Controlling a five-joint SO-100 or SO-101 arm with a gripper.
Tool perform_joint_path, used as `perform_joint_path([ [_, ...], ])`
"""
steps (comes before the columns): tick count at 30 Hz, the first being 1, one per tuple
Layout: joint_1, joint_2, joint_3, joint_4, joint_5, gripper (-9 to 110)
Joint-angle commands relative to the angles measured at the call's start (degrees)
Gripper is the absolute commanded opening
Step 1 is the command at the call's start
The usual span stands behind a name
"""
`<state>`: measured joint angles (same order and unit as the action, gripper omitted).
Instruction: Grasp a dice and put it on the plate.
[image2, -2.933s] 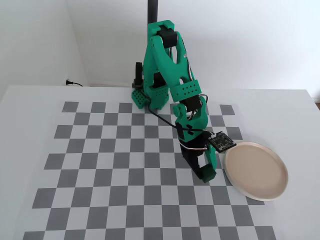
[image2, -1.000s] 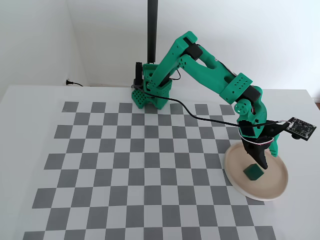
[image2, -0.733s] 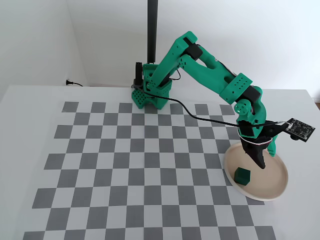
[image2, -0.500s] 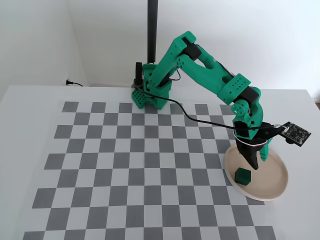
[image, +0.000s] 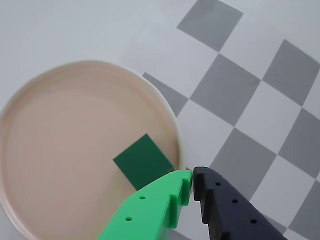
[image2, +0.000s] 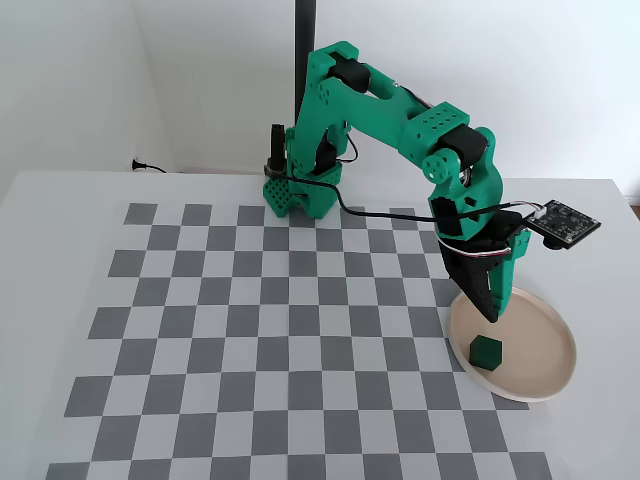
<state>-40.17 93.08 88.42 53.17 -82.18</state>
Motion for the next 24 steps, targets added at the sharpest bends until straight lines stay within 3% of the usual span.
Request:
perform_joint_path([
  [1,0.62,12.22,5.01,-2.72,-0.35,-4],
  [11,4.66,27.77,27.33,-11.43,3.43,-4],
  [24,10.99,41.66,48.6,-20.39,15.56,-4],
])
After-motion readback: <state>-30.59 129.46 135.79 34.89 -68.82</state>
